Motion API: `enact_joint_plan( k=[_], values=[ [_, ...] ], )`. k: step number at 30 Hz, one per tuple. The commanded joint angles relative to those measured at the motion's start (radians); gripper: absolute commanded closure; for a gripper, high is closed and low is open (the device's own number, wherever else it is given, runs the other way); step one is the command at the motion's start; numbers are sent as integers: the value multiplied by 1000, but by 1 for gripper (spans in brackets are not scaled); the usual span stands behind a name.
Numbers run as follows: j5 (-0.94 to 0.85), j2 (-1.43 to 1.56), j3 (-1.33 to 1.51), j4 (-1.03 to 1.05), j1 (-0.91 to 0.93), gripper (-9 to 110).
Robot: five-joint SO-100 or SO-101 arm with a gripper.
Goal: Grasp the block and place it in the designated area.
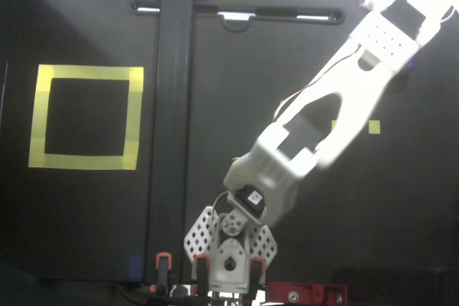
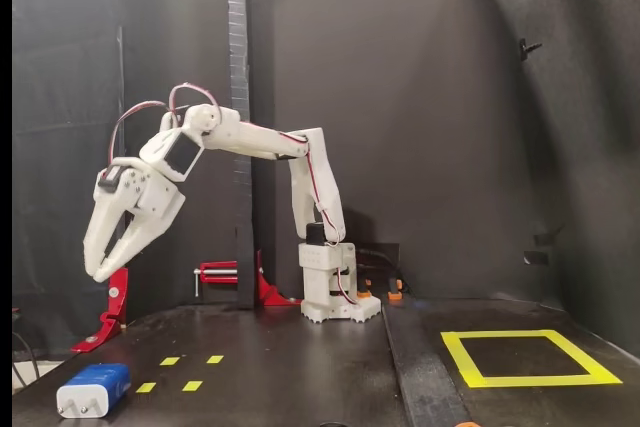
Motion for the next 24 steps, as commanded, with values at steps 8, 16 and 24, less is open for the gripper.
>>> enact_joint_plan(
  k=[8,16,24],
  values=[
    [-35,-34,-81,44,37,101],
    [-63,-86,-112,31,57,101],
    [-64,-110,-135,8,51,101]
  ],
)
